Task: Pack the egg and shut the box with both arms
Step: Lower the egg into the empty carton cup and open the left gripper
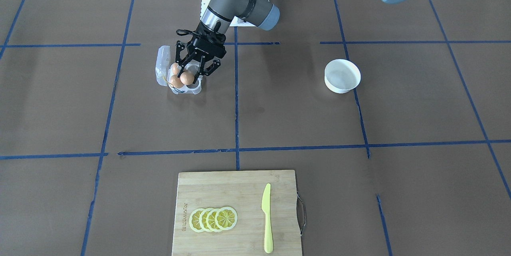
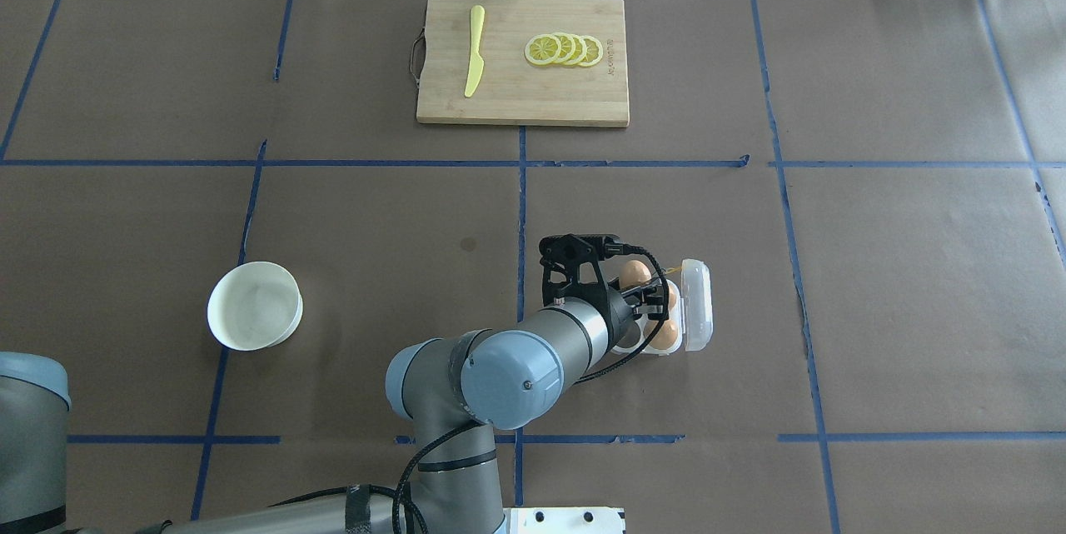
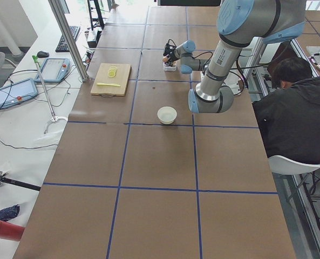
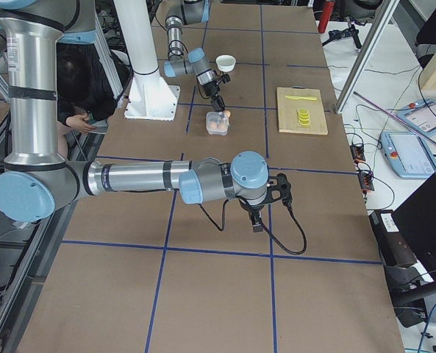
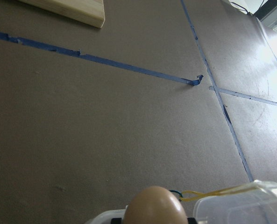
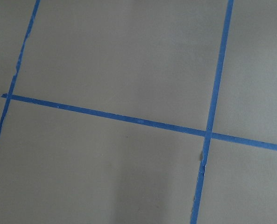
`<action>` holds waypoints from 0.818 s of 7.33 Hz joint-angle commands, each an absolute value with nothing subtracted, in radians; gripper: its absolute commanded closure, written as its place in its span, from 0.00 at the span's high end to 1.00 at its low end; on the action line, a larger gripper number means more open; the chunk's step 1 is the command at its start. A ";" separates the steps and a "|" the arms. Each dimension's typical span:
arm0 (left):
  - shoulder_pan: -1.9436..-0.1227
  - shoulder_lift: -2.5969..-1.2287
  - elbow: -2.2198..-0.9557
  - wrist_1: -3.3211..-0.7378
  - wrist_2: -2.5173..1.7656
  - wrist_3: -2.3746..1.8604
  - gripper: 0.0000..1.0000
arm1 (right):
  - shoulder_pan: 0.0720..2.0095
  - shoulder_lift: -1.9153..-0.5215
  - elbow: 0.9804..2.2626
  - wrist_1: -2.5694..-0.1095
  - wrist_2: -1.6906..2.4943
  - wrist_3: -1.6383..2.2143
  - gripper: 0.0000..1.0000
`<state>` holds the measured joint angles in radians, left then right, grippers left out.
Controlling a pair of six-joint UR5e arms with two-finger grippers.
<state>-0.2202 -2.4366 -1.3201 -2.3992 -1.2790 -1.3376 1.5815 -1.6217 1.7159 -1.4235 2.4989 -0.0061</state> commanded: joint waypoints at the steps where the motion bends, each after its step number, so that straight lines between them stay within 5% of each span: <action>1: -0.221 -2.436 -1.327 -2.399 -1.275 -1.338 1.00 | 1.582 -1.623 1.717 -1.424 2.499 -0.006 1.00; 6: -0.319 -2.407 -1.532 -2.163 -1.446 -1.310 1.00 | 1.582 -1.618 1.720 -1.421 2.509 0.042 1.00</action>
